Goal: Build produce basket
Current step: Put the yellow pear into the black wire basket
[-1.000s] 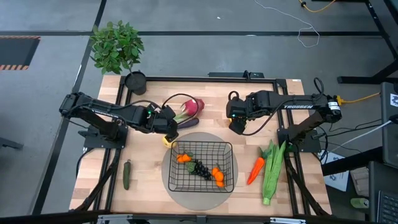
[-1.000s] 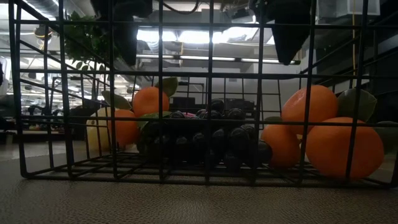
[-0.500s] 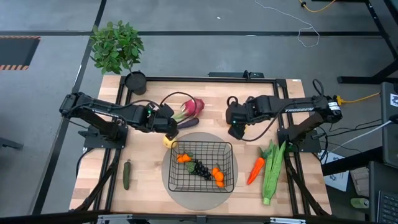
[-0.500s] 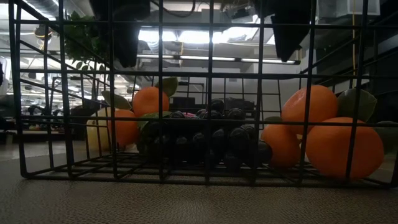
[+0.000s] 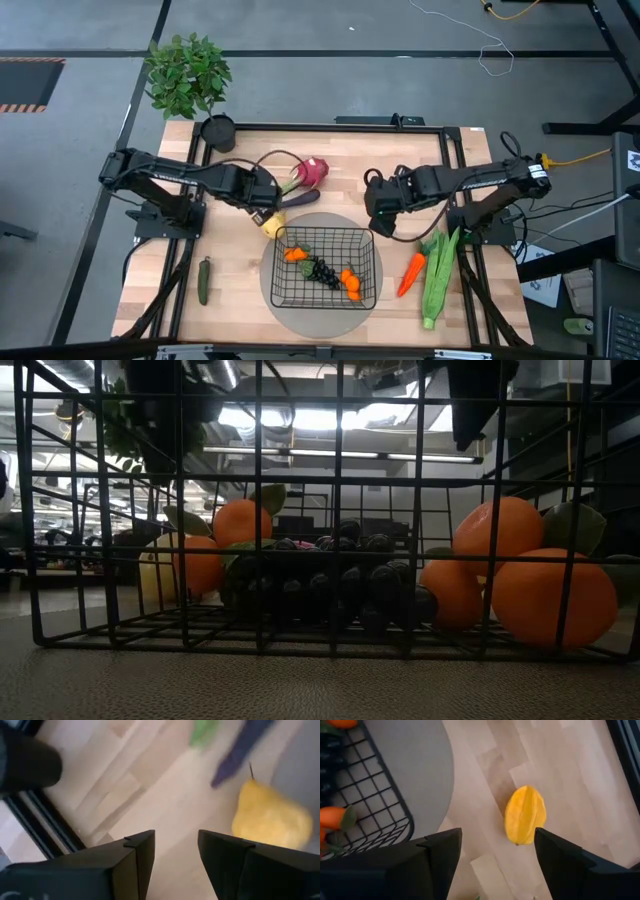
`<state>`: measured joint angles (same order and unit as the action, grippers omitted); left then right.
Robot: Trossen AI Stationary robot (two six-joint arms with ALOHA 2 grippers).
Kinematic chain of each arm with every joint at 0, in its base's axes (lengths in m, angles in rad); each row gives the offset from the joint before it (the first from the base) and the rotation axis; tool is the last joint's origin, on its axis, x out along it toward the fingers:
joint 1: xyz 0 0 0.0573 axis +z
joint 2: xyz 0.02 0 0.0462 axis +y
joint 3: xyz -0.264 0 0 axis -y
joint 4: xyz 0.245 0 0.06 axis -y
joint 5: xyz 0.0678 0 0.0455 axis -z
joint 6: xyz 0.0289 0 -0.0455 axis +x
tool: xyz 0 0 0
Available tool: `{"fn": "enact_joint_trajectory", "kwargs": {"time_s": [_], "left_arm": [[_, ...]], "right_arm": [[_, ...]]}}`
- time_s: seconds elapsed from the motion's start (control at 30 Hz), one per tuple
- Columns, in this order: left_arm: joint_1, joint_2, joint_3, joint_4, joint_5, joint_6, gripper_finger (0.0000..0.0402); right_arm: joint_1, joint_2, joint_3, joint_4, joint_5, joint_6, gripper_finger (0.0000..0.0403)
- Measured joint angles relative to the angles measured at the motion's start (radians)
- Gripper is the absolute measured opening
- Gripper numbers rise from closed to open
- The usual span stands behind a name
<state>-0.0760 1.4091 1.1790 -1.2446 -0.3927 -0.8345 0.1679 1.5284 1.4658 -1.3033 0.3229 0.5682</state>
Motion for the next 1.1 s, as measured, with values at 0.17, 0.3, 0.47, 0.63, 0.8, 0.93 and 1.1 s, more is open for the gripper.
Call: {"fn": "enact_joint_trajectory", "kwargs": {"time_s": [0.17, 0.3, 0.47, 0.63, 0.8, 0.93, 1.1], "left_arm": [[-0.061, 0.001, 0.000, -0.013, 0.014, 0.004, 0.0138], [-0.143, -0.033, 0.000, -0.106, 0.004, -0.113, 0.0137], [-0.268, -0.054, 0.000, -0.186, -0.015, -0.262, 0.0138], [-0.404, -0.068, 0.001, -0.182, -0.090, -0.379, 0.0130], [-0.522, -0.104, -0.070, -0.115, -0.192, -0.493, 0.0124], [-0.550, -0.158, -0.206, 0.027, -0.296, -0.551, 0.0125], [-0.509, -0.230, -0.394, 0.329, -0.348, -0.460, 0.0122]], "right_arm": [[0.034, 0.000, 0.000, -0.003, 0.000, 0.000, 0.0237], [0.063, 0.000, 0.000, -0.004, 0.000, 0.004, 0.0237], [0.094, 0.000, 0.000, -0.004, 0.000, 0.008, 0.0237], [0.121, 0.000, 0.000, -0.004, 0.000, 0.045, 0.0237], [0.143, 0.000, 0.000, -0.007, 0.000, 0.056, 0.0237], [0.146, 0.000, 0.000, -0.006, 0.003, 0.055, 0.0237], [0.143, 0.000, 0.000, -0.006, 0.049, 0.054, 0.0237]]}}
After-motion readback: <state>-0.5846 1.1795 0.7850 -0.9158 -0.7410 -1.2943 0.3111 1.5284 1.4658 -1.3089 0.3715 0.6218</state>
